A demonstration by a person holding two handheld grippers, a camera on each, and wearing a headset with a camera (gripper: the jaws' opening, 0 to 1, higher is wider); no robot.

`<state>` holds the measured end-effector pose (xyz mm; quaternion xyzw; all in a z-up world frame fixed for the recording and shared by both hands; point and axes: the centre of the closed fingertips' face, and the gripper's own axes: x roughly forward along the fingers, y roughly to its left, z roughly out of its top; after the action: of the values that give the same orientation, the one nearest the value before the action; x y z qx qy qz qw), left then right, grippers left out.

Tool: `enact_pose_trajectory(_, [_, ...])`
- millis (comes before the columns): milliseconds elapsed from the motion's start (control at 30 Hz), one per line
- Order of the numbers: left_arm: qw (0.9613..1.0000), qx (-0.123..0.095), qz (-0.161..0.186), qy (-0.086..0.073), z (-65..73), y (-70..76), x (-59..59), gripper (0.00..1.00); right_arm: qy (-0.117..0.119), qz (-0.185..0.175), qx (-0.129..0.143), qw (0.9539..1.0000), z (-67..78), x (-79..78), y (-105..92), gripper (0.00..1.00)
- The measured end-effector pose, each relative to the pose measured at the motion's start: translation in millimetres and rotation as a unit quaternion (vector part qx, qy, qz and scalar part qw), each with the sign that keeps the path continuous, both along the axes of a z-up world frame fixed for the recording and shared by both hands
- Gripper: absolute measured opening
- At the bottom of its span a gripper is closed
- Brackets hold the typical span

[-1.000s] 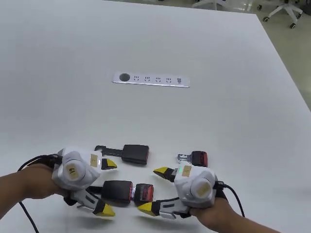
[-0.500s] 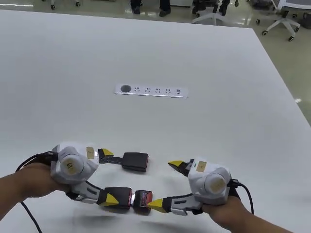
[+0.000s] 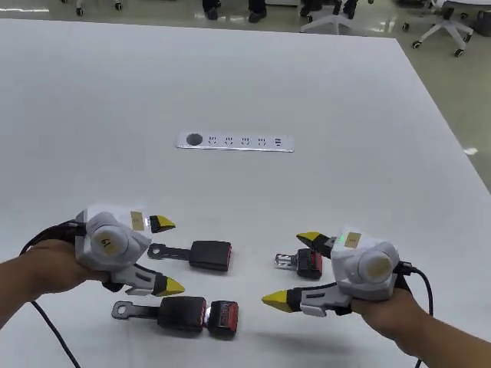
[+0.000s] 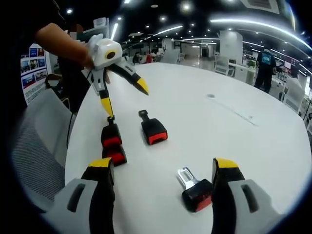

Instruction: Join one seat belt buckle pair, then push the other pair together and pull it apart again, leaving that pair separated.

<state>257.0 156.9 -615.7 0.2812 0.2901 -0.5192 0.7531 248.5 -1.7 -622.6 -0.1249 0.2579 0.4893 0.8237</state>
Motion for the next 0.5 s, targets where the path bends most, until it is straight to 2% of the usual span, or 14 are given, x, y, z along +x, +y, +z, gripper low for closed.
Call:
enact_pose_trajectory(100, [1.0,0.001,-0.006,-0.004,2.6,-2.7,5.4,0.67,0.003,-0.003,-0.004,1.0,-2.3,8.7,-8.8,0.83])
enact_pose_trajectory(200, [1.0,-0.001,-0.009,0.0,1.9,-3.1,10.5,0.67,0.011,-0.005,-0.012,0.9999,-3.9,9.1,-12.7,0.83])
enact_pose_trajectory(267, [0.9999,-0.001,-0.013,0.0,1.1,-3.2,14.4,0.67,0.012,-0.006,-0.012,0.9998,-3.8,16.4,-20.0,0.84])
enact_pose_trajectory(500, [0.9997,-0.005,-0.021,0.008,-5.1,-7.8,26.9,0.65,0.021,0.002,-0.021,0.9996,-10.9,25.2,-29.0,0.84])
